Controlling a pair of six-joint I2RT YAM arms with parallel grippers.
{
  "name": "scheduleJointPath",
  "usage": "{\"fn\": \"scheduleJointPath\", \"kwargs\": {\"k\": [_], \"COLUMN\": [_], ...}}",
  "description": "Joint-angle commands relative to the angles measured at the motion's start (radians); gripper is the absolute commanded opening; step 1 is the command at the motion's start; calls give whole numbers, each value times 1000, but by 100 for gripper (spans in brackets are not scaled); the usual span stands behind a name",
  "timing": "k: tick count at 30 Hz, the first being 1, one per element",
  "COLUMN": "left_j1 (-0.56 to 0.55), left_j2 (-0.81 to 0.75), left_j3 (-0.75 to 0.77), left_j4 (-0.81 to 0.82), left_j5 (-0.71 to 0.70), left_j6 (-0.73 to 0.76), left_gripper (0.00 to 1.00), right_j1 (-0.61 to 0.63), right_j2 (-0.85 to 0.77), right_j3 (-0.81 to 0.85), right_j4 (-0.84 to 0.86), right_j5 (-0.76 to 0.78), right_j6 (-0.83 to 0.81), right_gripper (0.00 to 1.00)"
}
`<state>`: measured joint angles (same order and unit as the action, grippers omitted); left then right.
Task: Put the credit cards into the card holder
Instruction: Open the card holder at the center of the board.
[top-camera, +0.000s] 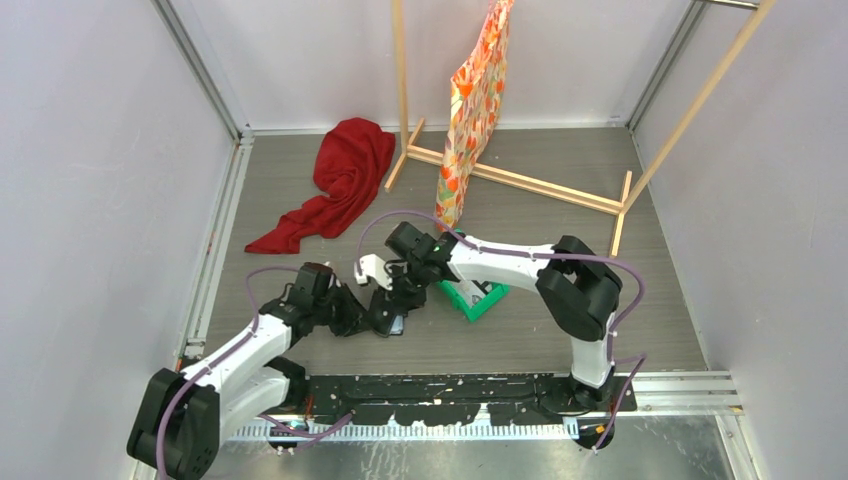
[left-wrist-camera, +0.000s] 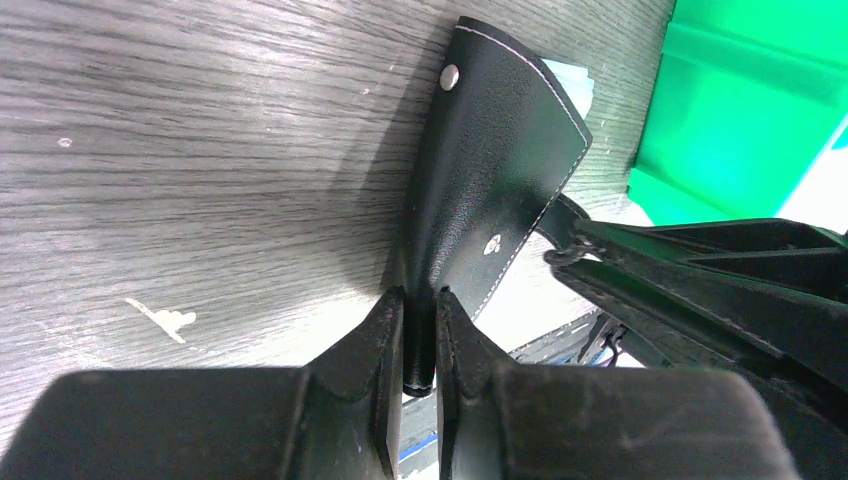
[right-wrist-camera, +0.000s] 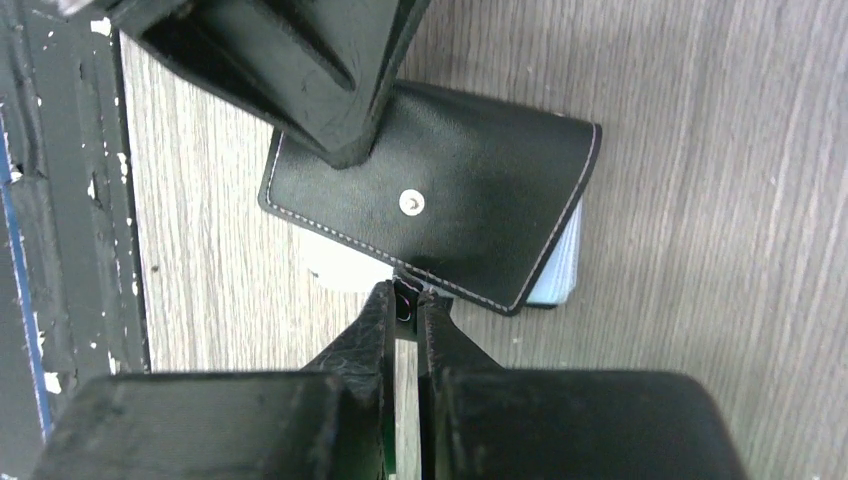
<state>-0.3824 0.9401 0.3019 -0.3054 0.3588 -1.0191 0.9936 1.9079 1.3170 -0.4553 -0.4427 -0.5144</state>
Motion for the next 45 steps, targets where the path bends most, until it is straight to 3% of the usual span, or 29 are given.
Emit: {"fn": "scheduleJointPath", "kwargs": {"k": [1,3,7,15,21,24,30,38,45], "left_j1": [-3,-3,-1,-1,-6,-18,-65,-76,-84], "left_j2": [28,49,106,24,-22,-59,-153,-29,146], "left_j3": [40,61,126,218,184,157,46,52,128], "left_j4": [23,29,22,-35,68,83,273,234,144], "left_j5": [-38,-38,-23,-8,140,111,28,-23,-54], "left_j6": [3,17,64,176,215,260,265,247,253], "left_gripper": [1,13,45,68,74,76,79,79,61], "right_j1": [-29,-38,-50,-89,-148,-165,-171,-178,-192], "right_j2": [-100,-108,-136,-185,-187,-178,-158,-147,-159], "right_j3": [5,-18,-74,-103,-27,21,64,39,8], "right_j4": [-79,-95,-105,-120,-151,-164,-184,-175,-218], "right_j5": [-49,-34,-12,-45,-177,-242,-297,-270,-262], "right_j6": [-43,-57,-49,5,72,112,131,141,104], "right_gripper": [1,1,1,2,2,2,3,3,4]}}
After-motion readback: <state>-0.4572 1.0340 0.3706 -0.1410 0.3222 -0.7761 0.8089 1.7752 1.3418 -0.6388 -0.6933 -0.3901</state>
